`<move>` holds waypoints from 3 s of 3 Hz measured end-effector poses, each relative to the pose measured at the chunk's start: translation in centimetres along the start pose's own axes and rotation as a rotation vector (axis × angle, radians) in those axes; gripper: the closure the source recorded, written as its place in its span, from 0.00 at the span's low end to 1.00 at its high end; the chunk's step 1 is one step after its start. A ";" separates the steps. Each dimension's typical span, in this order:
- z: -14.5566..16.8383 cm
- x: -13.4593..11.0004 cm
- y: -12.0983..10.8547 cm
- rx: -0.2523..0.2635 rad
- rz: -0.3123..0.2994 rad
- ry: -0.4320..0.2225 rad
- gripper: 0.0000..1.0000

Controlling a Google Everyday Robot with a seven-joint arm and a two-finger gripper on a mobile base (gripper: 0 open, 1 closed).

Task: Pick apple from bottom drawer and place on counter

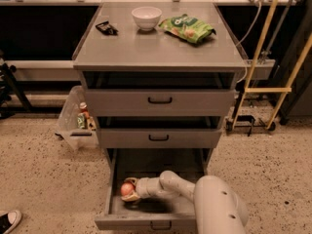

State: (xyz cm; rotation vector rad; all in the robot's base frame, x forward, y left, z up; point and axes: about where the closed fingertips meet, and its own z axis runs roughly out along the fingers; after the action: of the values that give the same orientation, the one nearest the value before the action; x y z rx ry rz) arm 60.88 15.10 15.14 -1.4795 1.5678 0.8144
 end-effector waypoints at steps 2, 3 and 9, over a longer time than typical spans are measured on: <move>-10.1 -3.5 0.9 0.060 -0.193 -0.047 1.00; -15.1 -6.6 1.8 0.054 -0.334 -0.085 1.00; -29.1 -21.2 1.8 0.050 -0.810 -0.118 1.00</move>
Offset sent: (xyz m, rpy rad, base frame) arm -0.0423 -0.1244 0.1308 0.0420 -0.3521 0.0928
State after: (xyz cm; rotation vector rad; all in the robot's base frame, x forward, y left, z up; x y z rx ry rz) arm 54.98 -0.38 47.14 -1.7856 0.7658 0.3658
